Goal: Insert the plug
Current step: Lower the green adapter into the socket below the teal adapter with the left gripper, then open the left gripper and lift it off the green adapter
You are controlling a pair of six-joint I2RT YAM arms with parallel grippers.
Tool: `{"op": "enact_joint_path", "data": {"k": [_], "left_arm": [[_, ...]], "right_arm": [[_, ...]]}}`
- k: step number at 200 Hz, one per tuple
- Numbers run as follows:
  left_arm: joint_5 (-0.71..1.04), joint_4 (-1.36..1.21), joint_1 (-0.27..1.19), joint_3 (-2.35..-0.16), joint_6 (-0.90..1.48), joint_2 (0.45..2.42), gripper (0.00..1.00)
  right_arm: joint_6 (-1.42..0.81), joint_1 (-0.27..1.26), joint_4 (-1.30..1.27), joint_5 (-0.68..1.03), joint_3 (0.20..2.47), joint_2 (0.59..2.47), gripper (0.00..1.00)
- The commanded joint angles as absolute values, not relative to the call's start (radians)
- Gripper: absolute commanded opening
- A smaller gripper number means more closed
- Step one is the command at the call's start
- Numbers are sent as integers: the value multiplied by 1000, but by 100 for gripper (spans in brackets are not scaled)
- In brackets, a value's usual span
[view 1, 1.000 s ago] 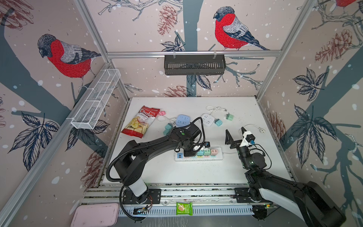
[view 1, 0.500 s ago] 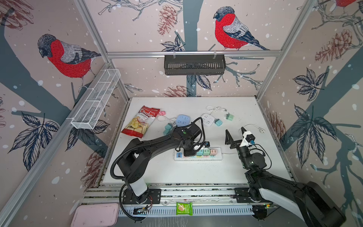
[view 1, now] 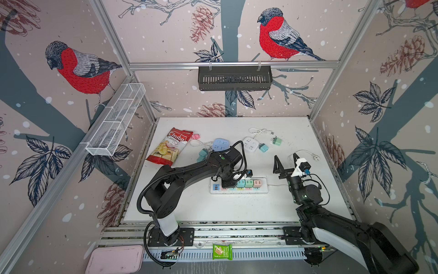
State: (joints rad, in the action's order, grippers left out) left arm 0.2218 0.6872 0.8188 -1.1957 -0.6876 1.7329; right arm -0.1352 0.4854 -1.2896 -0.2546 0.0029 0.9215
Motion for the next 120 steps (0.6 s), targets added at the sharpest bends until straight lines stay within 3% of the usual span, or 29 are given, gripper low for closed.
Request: {"op": "enact_joint_path", "data": {"k": [1, 29, 46, 83, 87, 90, 92, 120], "left_arm": [[284, 673, 814, -1167, -698, 1707, 0], [262, 654, 814, -1152, -698, 1695, 0], [253, 670, 814, -1165, -702, 1697, 6], [226, 654, 816, -1164, -687, 1646, 51], [220, 645, 816, -1160, -682, 1634, 63], [217, 638, 816, -1156, -681, 1624, 92], [215, 633, 816, -1154, -682, 1617, 97], [194, 580, 816, -1126, -662, 1515, 99]], "right_arm": [[-211, 462, -1252, -279, -74, 895, 100], [-271, 415, -1200, -256, -56, 891, 100], [-291, 392, -1180, -239, -41, 904, 100], [-327, 371, -1099, -312, 10, 948, 100], [-338, 366, -1086, -331, 15, 954, 100], [-345, 362, -1078, -339, 21, 956, 100], [-347, 360, -1073, -341, 23, 958, 100], [-361, 335, -1053, -294, 41, 978, 100]]}}
